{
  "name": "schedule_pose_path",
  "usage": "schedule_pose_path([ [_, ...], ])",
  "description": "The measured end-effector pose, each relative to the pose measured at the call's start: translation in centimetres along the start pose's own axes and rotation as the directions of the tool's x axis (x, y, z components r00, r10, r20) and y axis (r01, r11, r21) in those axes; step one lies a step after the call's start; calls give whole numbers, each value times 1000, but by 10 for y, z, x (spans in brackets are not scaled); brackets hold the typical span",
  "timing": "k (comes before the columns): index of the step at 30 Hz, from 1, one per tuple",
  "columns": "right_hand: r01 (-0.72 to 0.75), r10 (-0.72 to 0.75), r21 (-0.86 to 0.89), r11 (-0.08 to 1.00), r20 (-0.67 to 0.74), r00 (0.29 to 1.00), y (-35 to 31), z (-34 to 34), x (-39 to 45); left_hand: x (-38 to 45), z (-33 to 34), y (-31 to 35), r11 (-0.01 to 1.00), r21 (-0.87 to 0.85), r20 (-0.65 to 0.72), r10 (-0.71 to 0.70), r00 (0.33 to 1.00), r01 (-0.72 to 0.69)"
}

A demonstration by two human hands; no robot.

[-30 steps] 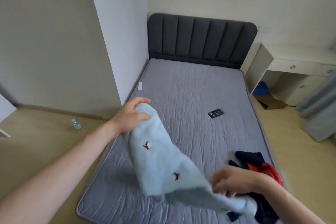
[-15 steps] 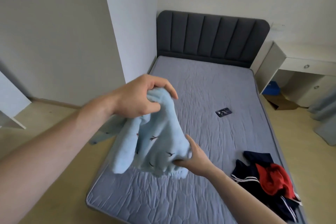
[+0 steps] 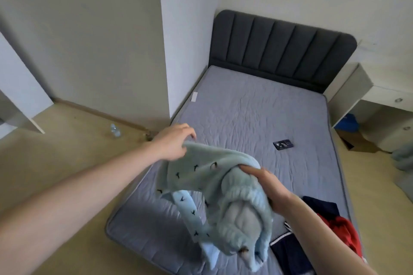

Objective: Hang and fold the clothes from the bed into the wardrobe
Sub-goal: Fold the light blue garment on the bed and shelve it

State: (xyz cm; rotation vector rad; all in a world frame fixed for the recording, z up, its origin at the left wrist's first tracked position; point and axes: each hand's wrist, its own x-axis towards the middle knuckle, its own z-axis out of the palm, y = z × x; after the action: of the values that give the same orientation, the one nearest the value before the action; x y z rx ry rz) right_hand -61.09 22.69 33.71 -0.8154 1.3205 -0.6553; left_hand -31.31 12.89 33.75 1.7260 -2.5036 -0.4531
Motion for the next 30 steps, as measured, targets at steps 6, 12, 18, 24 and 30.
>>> schedule_pose_path([
  [6,-150,143,40,988,138,980,2,0,-6,-61,99,82,882,-417,357,383,852,-221],
  [12,-201,197,10,980,150,969,8,-25,-8,-67,136,99,793,-600,253,65,965,104],
  [18,-151,69,-379,913,-222,973,38,-51,-7,-32,77,86,725,-658,152,-139,979,205],
  [24,92,-89,-494,864,30,996,68,1,-16,-12,22,118,631,-751,179,-89,980,195],
  [30,213,-299,-678,704,-10,954,105,63,0,-13,6,130,381,-885,260,-74,963,269],
])
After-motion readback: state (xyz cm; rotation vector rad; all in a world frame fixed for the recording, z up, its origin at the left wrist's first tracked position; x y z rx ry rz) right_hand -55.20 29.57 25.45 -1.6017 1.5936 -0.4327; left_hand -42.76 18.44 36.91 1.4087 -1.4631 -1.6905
